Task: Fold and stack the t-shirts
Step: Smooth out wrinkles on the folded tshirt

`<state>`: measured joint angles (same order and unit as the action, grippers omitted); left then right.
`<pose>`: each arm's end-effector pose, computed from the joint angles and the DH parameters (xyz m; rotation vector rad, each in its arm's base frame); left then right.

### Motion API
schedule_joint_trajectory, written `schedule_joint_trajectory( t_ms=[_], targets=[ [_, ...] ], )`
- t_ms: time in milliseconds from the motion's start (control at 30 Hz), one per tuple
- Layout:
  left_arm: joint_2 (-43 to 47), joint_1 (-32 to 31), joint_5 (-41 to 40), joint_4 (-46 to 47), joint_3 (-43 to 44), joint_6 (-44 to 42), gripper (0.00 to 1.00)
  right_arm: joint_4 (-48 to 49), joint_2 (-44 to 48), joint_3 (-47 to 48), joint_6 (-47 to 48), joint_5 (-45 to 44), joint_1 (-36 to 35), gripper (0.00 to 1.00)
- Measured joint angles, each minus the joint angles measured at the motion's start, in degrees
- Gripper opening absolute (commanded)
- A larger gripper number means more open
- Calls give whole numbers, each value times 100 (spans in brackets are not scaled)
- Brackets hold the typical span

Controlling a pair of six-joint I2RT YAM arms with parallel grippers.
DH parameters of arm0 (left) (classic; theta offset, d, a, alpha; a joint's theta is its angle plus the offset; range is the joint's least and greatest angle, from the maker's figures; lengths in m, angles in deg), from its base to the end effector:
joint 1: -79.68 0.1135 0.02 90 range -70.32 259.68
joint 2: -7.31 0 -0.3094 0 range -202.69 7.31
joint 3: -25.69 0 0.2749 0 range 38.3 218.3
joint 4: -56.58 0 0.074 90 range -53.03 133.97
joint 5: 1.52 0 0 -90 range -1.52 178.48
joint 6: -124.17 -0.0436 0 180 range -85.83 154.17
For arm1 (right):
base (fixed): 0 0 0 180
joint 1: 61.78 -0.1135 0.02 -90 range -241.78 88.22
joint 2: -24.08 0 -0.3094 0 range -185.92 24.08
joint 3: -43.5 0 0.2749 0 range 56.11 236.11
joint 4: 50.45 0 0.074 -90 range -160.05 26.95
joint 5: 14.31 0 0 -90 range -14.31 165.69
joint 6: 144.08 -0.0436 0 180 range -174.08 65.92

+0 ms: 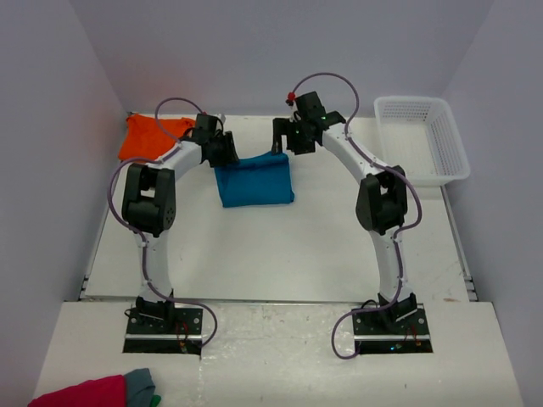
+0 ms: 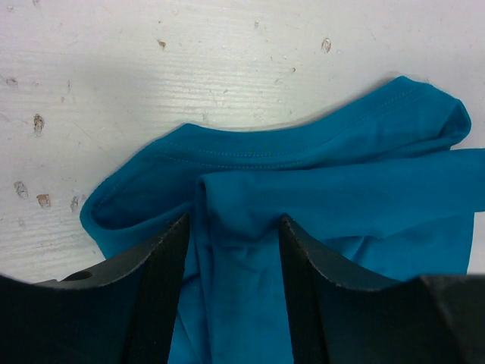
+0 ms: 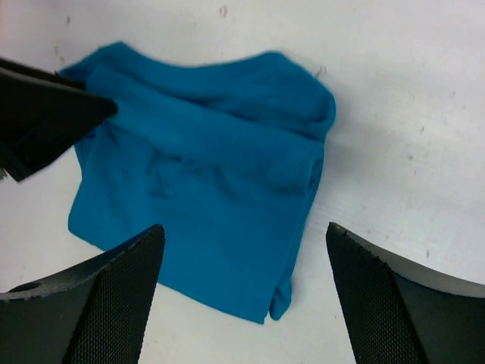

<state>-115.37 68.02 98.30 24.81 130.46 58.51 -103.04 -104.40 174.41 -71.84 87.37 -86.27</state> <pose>0.5120 -0.1132 0.2002 -0.1962 2.4740 -0.4841 0.5077 0.2410 0.2778 -0.2398 2.4958 0.5663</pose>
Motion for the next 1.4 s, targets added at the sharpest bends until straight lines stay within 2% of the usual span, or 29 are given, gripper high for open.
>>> schedule_joint_trajectory(
  t_ms=[100,200,400,533,867,900,1000,1067,1133,1233,1267,1300,1400],
  targets=[
    [0,0,0,7,0,0,52,-105,-590,914,-24,94,50,84],
    [-7,0,15,17,0,0,52,-160,-968,1285,-68,219,146,81],
    [-107,0,122,37,68,4,52,-306,-1228,1292,-136,431,369,78],
    [-184,0,205,68,85,7,52,-310,-1281,1292,-168,579,463,67],
    [-267,-2,299,131,127,9,52,-332,-1613,1547,-225,1034,474,48],
    [-275,-2,306,142,142,7,52,-332,-1661,1547,-236,1069,472,41],
    [-293,-2,328,151,177,7,52,-337,-1711,1547,-245,1119,468,29],
    [-295,-2,343,151,199,9,52,-337,-1729,1547,-251,1165,468,15],
    [-297,-2,354,155,212,11,46,-341,-1742,1550,-269,1191,468,2],
    [-297,-2,372,166,212,33,23,-369,-1751,1572,-258,1202,468,0],
    [-297,-2,374,168,212,28,4,-374,-1751,1576,-256,1204,468,0],
    [-297,-4,378,170,212,57,0,-378,-1751,1585,-256,1202,468,0],
    [-295,-4,389,186,210,44,0,-376,-1751,1587,-254,1198,468,0]
  ],
)
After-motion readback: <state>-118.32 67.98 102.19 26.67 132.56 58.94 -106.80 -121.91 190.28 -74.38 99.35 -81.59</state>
